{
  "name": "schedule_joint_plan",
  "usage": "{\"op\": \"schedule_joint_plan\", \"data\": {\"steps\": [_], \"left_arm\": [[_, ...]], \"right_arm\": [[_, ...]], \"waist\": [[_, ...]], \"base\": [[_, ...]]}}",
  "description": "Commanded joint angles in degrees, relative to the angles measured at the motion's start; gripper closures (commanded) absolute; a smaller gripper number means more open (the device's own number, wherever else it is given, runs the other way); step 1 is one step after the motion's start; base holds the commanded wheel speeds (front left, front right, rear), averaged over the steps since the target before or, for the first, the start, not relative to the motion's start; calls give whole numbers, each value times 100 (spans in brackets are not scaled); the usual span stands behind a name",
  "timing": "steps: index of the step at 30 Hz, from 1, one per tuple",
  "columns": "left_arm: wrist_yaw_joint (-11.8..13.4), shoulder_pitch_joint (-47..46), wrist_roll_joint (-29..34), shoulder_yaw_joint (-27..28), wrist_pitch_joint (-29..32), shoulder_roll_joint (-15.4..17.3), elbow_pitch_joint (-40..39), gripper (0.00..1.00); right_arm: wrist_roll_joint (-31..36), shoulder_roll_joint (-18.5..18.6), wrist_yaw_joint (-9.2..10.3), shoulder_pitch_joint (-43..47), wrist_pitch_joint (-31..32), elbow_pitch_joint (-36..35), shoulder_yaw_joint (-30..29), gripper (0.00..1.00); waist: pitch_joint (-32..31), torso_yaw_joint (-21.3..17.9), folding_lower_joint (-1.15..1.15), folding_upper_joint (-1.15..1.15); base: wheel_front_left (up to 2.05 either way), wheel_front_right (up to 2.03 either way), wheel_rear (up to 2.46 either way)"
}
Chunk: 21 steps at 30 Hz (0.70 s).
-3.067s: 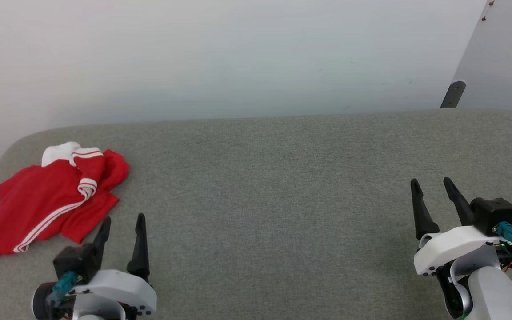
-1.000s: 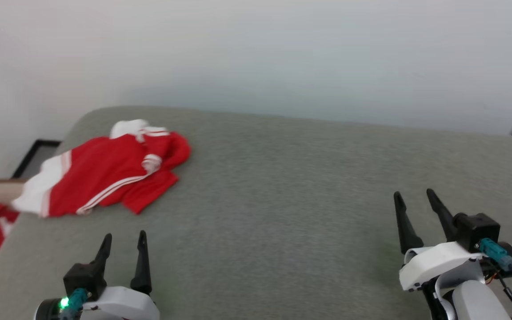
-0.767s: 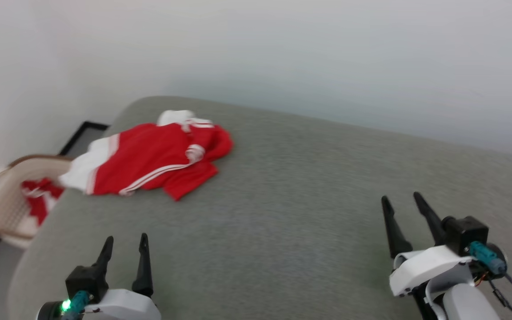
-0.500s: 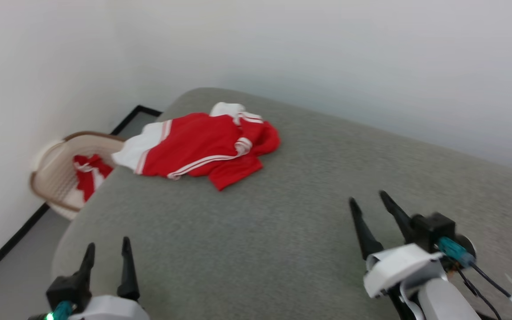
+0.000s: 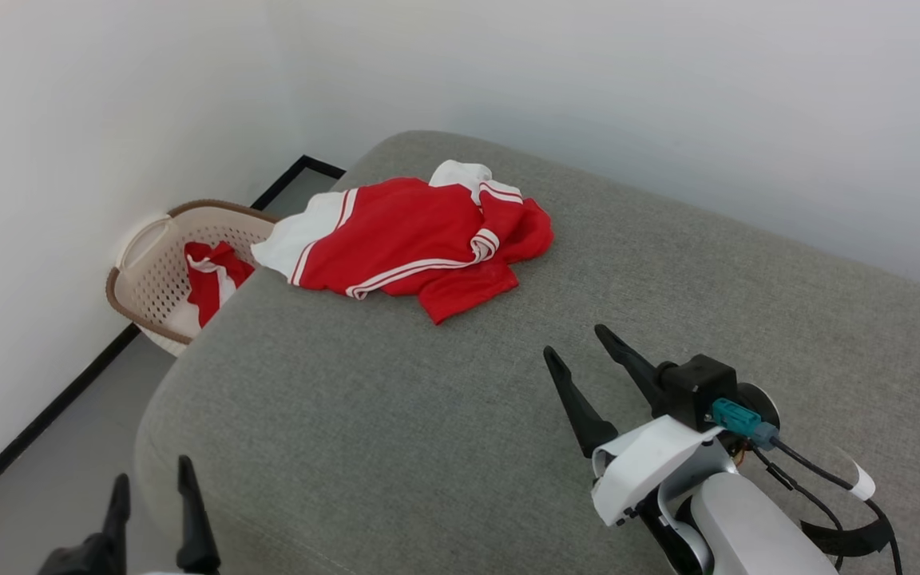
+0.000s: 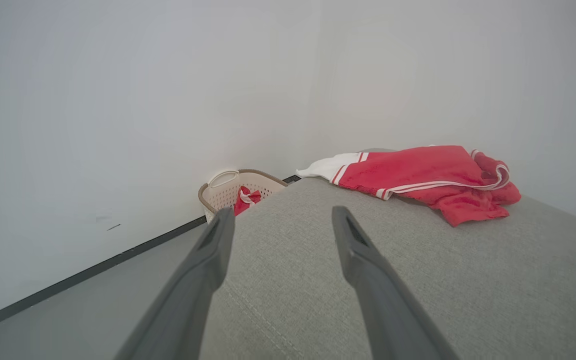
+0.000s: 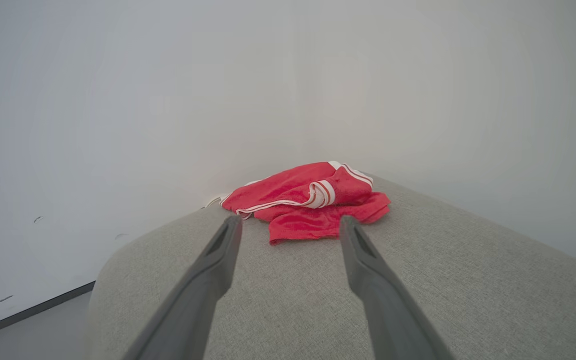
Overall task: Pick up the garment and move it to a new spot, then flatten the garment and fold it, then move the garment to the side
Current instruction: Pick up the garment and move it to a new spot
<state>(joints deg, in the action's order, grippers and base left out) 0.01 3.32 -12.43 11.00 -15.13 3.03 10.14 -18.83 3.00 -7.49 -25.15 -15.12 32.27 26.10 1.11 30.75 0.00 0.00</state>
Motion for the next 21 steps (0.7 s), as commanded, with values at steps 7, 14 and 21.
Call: {"op": "schedule_joint_plan", "data": {"steps": [7, 14, 21], "left_arm": [[-228, -261, 151, -232, -2, 52, 214, 0], [-655, -1622, 466, -995, 70, 552, 1136, 0], [-747, -3531, -525, -1598, 589, 1013, 2349, 0]], "right_arm": [[-74, 66, 0, 179, -3, -109, -91, 0], [142, 158, 0, 597, -3, -440, -612, 0], [416, 176, 0, 379, -4, -714, -736, 0]], "waist": [[51, -74, 0, 0], [257, -282, 0, 0], [1023, -1132, 0, 0]], "base": [[0, 0, 0], [0, 0, 0], [0, 0, 0]]}}
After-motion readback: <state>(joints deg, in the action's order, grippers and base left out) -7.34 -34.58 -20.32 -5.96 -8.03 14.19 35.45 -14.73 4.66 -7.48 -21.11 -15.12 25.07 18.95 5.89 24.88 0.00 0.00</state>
